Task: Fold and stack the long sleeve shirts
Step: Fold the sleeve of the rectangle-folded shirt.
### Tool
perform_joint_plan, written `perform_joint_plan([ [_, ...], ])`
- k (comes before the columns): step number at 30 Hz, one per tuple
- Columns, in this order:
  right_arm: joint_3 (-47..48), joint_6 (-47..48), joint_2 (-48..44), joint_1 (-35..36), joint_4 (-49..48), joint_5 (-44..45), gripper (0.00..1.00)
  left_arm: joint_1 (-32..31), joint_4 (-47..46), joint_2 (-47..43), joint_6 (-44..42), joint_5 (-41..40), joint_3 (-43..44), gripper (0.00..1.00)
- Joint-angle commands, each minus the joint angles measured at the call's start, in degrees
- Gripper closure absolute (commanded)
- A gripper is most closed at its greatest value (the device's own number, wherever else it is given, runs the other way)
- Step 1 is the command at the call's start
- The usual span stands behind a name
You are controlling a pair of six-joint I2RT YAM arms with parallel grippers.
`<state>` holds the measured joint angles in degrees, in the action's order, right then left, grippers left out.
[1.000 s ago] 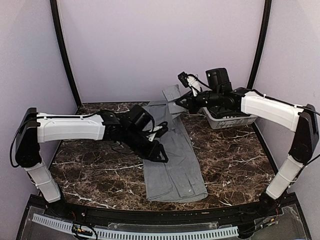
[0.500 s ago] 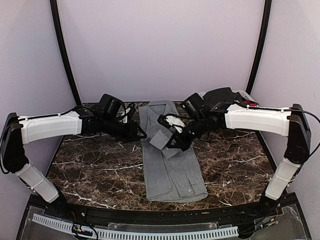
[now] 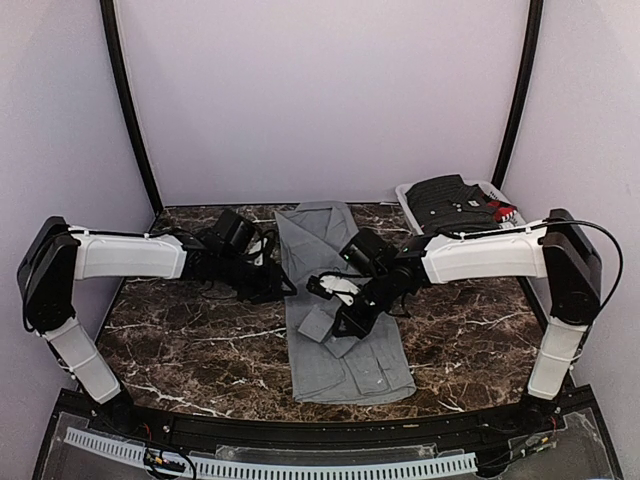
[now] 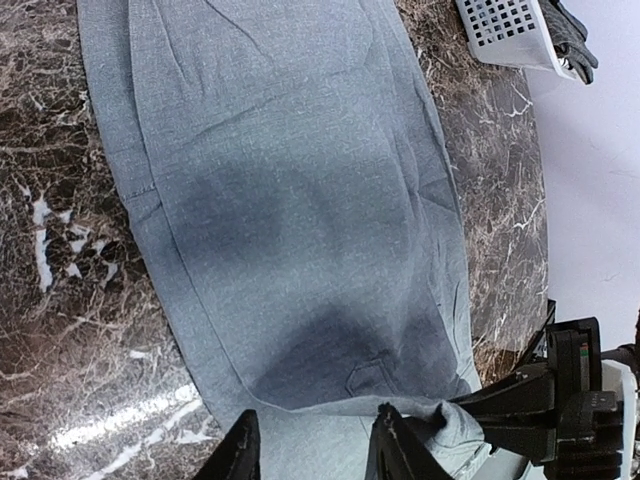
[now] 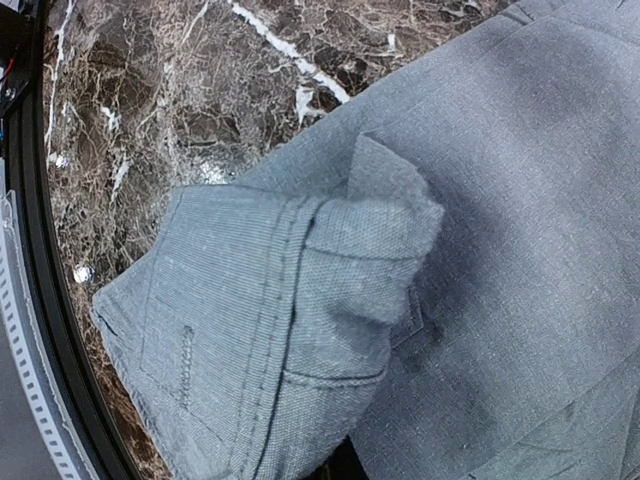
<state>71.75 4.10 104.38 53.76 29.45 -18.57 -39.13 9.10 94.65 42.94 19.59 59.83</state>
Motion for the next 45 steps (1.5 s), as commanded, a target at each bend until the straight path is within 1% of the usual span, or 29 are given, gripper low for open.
perform_joint_plan([
  [1,-0.4,-2.7,0.0,0.8,-5.1,0.3,0.95,0.2,-2.9,1.7,0.3,-1.3,-0.3,0.62],
  [5,1.0,-3.9,0.9,1.0,-6.4,-0.3,0.96,1.2,-3.8,3.6,0.3,-3.4,1.1,0.63],
  [8,1.1,-3.9,1.4,1.1,-7.1,0.3,0.96,3.5,-5.3,4.6,0.8,-6.1,2.6,0.63],
  [10,1.4,-3.8,1.8,1.0,-6.9,0.5,0.96,5.4,-7.1,6.7,0.7,-8.1,4.9,0.63],
  [13,1.6,-3.8,1.9,1.1,-6.9,0.8,0.96,7.6,-8.1,10.5,-0.7,-10.1,11.7,0.62],
  [15,1.4,-4.0,1.8,1.1,-7.4,0.6,0.97,8.8,-8.5,13.5,-1.8,-11.4,15.9,0.59],
  [16,1.2,-4.0,1.8,1.0,-7.7,0.5,0.96,9.6,-8.6,15.5,-2.0,-12.4,18.5,0.56],
  [19,1.0,-4.1,2.0,1.1,-8.6,-0.1,0.96,11.4,-8.5,19.4,-2.6,-14.3,23.0,0.50],
  [20,1.0,-4.1,2.0,1.1,-8.8,-0.2,0.96,12.3,-8.6,21.2,-2.8,-14.7,24.8,0.46],
  [23,1.1,-4.1,2.0,1.0,-9.2,-0.3,0.97,13.9,-8.8,24.8,-4.0,-14.7,29.0,0.40],
  [25,1.3,-4.1,2.0,1.0,-9.2,-0.3,0.96,14.6,-8.9,27.5,-4.7,-13.2,31.9,0.36],
  [26,1.5,-4.1,2.0,1.0,-9.1,-0.3,0.97,14.7,-10.5,28.9,-4.8,-11.4,33.3,0.34],
  [29,2.1,-4.1,2.3,1.0,-9.1,-0.5,0.96,15.0,-11.3,32.2,-5.0,-8.0,37.0,0.32],
  [33,2.7,-4.1,2.5,1.0,-8.9,-0.1,0.97,15.0,-13.1,37.4,-4.6,-3.7,41.9,0.32],
  [39,4.0,-4.1,2.5,1.0,-8.2,1.1,0.97,15.0,-22.1,42.1,-1.6,5.8,46.1,0.33],
  [42,5.2,-4.1,2.8,1.0,-7.5,1.4,0.96,15.0,-25.4,44.9,0.5,8.5,49.0,0.33],
  [45,6.2,-3.9,3.3,1.1,-6.4,1.6,0.96,15.3,-26.4,49.1,3.1,10.7,54.0,0.33],
])
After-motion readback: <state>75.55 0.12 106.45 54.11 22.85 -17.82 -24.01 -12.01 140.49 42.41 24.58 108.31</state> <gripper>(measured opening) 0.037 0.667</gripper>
